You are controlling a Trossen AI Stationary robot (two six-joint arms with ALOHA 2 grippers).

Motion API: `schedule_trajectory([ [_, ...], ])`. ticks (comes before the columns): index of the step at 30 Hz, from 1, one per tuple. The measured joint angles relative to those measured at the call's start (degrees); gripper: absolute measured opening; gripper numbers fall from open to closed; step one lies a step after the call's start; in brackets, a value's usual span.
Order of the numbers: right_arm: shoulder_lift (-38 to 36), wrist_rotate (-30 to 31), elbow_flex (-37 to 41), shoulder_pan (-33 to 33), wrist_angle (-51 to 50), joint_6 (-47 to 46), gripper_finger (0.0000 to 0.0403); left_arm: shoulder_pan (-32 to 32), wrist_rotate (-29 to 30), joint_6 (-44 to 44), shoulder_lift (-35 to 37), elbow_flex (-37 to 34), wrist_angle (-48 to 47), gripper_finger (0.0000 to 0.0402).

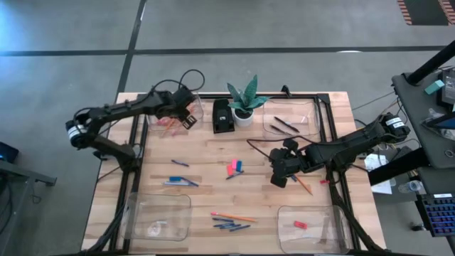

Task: Sort crayons/erasers/pens/pencils in bins
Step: Put the blue eraser into the bottom right transparent bin

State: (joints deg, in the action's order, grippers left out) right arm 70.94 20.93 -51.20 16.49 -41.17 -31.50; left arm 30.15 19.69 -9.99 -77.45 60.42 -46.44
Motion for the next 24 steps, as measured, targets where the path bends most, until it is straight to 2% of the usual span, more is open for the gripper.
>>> schedule_trajectory([
  [7, 1.5, -0.1, 0.0, 0.0, 2.7, 5.0, 0.0160, -10.3, -7.1, -5.3, 1.5, 0.0, 2.1, 0.0096],
  [16, 6.9, -0.2, 0.0, 0.0, 6.6, 10.4, 0.0160, -25.2, -7.2, -11.0, 1.5, -0.1, 9.1, 0.0096],
  [22, 13.3, -0.4, 0.0, 0.0, 15.4, 20.6, 0.0160, -32.6, -7.1, -17.6, 1.3, -0.7, 11.2, 0.0096],
  [24, 15.4, -0.3, -0.2, -0.2, 17.9, 20.4, 0.0160, -35.0, -7.0, -19.7, 0.9, -1.4, 12.3, 0.0096],
])
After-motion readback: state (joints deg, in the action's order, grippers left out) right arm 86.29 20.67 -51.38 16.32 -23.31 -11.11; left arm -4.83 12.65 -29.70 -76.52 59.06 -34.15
